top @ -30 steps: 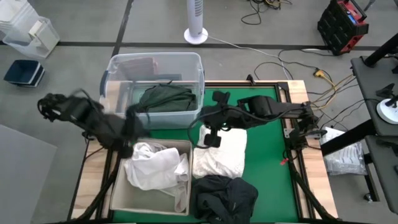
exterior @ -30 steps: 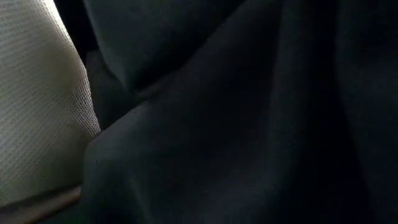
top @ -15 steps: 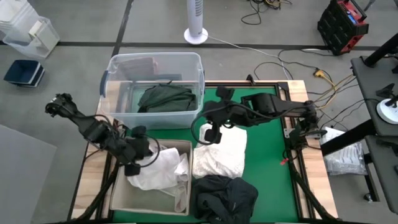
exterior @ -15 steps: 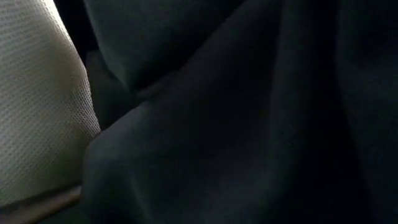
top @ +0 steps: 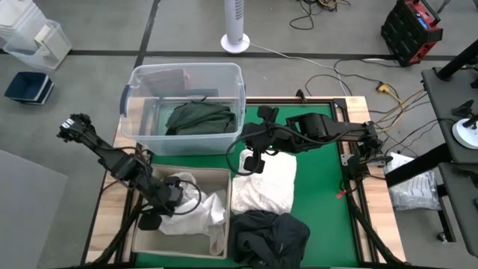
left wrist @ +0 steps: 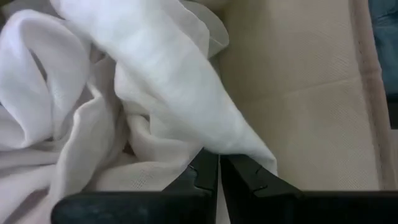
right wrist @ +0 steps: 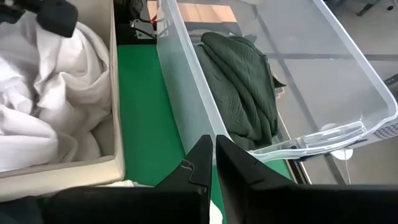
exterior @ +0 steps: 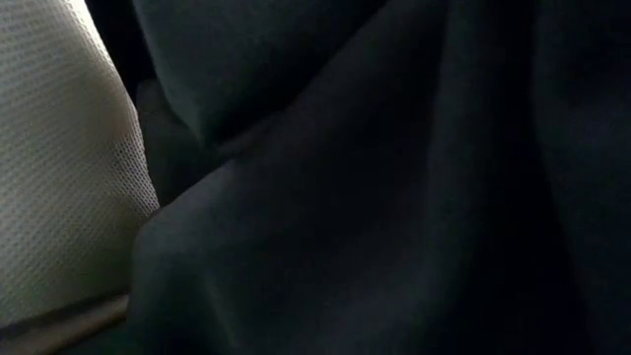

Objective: Sort clothes
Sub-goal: Put the top white polo shirt into the brown bin, then put the black pants into the transparent bin

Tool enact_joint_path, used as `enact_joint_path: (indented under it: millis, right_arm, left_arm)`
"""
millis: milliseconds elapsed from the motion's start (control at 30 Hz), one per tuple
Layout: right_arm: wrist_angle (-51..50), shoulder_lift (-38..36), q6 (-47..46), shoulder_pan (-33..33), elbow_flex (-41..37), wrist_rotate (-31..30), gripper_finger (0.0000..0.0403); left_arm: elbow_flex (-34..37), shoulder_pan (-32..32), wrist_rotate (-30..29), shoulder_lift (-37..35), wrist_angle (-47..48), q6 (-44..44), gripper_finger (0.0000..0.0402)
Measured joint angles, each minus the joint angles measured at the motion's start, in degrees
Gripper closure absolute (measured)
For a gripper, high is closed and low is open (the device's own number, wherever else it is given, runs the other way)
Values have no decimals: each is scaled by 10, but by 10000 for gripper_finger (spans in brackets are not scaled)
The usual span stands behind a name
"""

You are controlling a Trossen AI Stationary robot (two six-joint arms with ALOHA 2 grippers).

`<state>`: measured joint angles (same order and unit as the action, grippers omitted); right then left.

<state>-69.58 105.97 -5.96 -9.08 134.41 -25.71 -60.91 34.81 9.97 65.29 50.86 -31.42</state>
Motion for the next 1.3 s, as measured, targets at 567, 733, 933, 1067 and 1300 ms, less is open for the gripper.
enact_joint_path:
  millis: [567, 733, 933, 1067, 1300]
  right_arm:
    - [-28, 0, -1, 0, -1, 0, 390]
    - [-116, -5, -56, 0, -1, 1, 390]
    - [-202, -6, -132, 0, -1, 44, 390]
    - [-204, -7, -137, -1, -1, 70, 390]
    - [-204, -19, -126, 0, -1, 72, 390]
  left_arm:
    - [-175, 2, -213, -29, 92, 40, 401]
    - [-229, 1, -293, -35, 101, 92, 401]
    - [-271, 1, -445, -40, 104, 165, 401]
    - [-287, 1, -526, -44, 105, 196, 401]
    - [-294, 1, -560, -59, 106, 200, 401]
